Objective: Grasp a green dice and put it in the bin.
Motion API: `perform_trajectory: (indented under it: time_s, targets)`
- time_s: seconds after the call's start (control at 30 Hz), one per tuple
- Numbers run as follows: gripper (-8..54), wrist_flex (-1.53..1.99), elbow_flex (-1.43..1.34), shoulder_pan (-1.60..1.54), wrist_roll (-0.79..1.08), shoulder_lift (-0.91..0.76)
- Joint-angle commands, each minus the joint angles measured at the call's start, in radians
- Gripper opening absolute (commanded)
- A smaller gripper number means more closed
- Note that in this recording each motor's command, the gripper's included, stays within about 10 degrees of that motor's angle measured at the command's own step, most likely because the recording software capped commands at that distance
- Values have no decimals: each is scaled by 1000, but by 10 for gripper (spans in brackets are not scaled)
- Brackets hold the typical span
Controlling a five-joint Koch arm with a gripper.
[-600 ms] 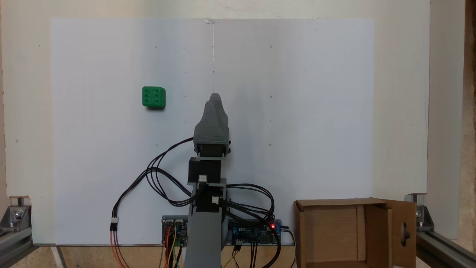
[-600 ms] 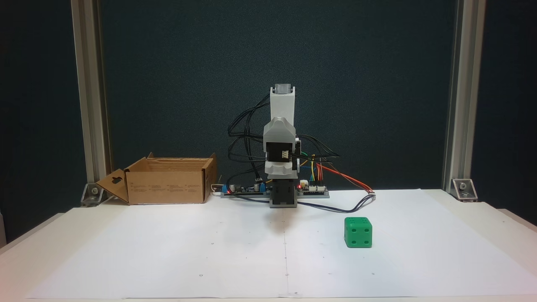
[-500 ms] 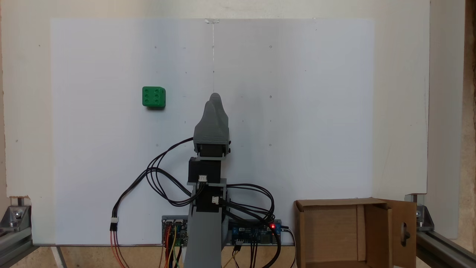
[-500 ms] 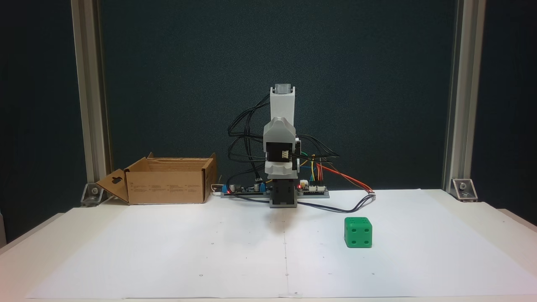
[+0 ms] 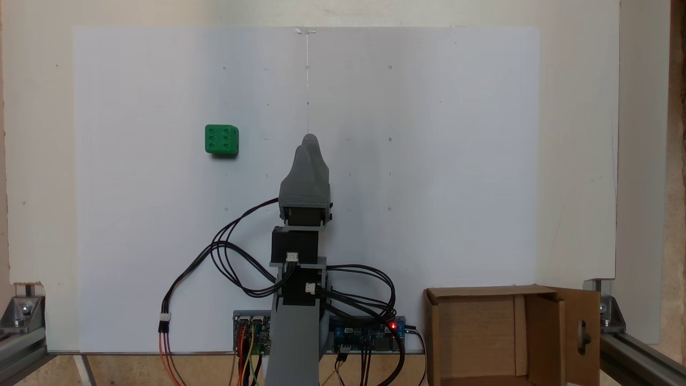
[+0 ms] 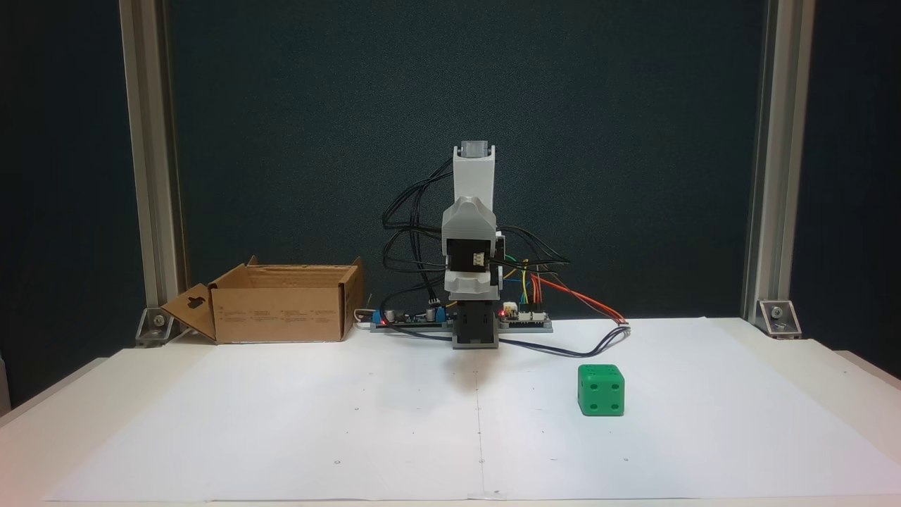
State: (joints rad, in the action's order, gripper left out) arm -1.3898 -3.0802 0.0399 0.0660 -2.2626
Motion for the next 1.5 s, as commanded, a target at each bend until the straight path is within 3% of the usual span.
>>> perform_trajectory:
  time_s: [0.0,1.47]
  targets:
    - [448,-8,-48,0,-25,-101]
    - [429,35,-37,51,15,-98]
